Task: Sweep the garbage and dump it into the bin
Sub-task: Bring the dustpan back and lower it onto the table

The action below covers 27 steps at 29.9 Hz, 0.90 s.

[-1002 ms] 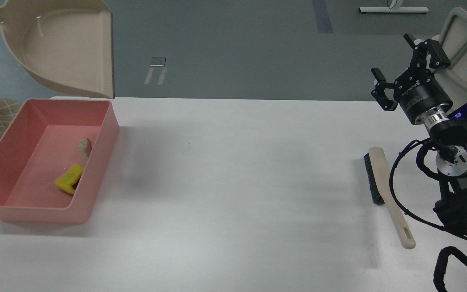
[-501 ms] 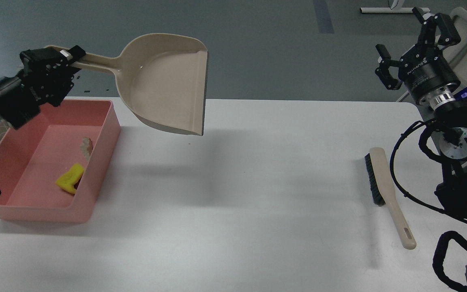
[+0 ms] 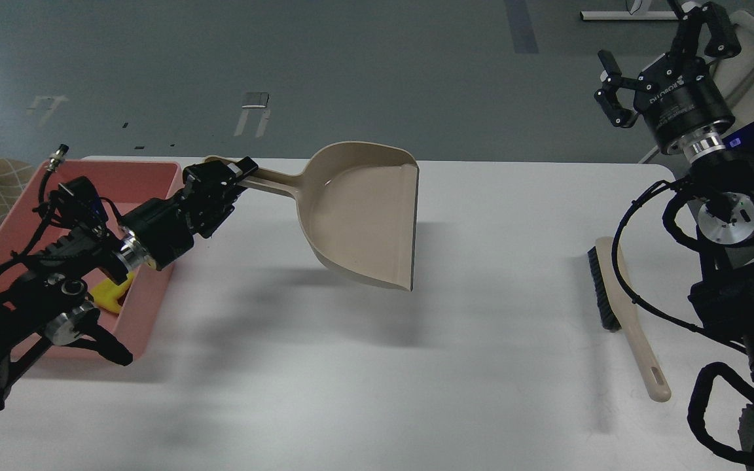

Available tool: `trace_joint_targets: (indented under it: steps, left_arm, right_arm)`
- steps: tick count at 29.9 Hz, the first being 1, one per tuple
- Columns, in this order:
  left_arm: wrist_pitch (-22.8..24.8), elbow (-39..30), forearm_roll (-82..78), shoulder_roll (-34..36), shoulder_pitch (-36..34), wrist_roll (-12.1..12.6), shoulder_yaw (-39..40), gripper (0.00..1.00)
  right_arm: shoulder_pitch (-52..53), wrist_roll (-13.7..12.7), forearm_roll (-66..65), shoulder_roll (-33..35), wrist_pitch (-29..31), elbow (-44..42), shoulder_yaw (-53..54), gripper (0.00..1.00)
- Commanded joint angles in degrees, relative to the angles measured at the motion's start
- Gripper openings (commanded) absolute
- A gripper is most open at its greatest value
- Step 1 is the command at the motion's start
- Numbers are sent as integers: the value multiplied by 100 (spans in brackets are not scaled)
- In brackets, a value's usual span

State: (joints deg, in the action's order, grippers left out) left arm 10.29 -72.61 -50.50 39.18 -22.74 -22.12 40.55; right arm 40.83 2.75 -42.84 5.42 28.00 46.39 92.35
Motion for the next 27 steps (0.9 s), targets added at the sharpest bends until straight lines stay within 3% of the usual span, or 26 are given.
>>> trace_joint_targets:
  steps: [1,14,17,27]
  left_arm:
    - [-124,-25,-397,-226,-37,137,-109,12]
    - [-581,19,-857,-701,-29,453,-786,14]
    - [-590,124,-830,-780,-46,682,-742,14]
    - [-765,318,-804,-992,-46,726,-663,18]
  right_arm:
    - [-48,-55,92,3,0,2,-41,100]
    - [-75,-47,101,11,-119,2,-32,100]
    - [-92,-47,101,11,-110,2,-32,100]
    - [-145,-20,101,64,-84,28,-32,100]
